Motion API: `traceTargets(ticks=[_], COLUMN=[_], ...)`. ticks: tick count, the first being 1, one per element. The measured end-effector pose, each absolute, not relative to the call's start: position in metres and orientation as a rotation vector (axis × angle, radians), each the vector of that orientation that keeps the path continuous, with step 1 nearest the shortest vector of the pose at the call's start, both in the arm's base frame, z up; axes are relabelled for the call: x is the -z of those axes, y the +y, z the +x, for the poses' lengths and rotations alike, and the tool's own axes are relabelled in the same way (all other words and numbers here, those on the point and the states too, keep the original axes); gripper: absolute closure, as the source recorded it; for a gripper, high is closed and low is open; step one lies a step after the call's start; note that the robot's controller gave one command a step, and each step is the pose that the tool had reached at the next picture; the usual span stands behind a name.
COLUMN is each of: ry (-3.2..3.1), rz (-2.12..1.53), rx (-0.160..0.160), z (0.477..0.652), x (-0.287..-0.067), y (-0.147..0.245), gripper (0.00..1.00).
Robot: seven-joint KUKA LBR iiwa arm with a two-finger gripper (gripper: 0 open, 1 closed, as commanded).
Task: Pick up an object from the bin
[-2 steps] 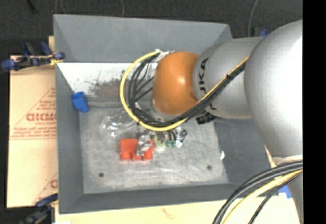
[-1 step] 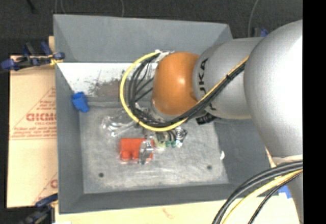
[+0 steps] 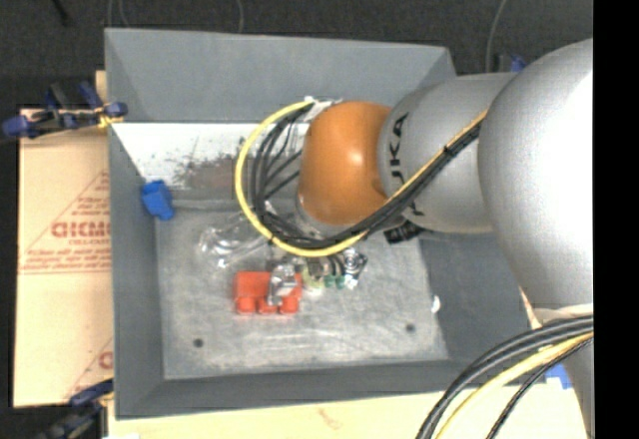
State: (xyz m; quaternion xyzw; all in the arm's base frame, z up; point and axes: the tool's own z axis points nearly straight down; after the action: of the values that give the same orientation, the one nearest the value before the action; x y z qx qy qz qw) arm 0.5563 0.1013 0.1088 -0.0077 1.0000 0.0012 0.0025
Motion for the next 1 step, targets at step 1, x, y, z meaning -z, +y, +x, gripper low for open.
traceTargets(ticks=[1], ry=[3.009], rz=[-0.864], rx=[0.004], z=[0.6156], x=[-0.2005], y=[0.0737], gripper=[1.00])
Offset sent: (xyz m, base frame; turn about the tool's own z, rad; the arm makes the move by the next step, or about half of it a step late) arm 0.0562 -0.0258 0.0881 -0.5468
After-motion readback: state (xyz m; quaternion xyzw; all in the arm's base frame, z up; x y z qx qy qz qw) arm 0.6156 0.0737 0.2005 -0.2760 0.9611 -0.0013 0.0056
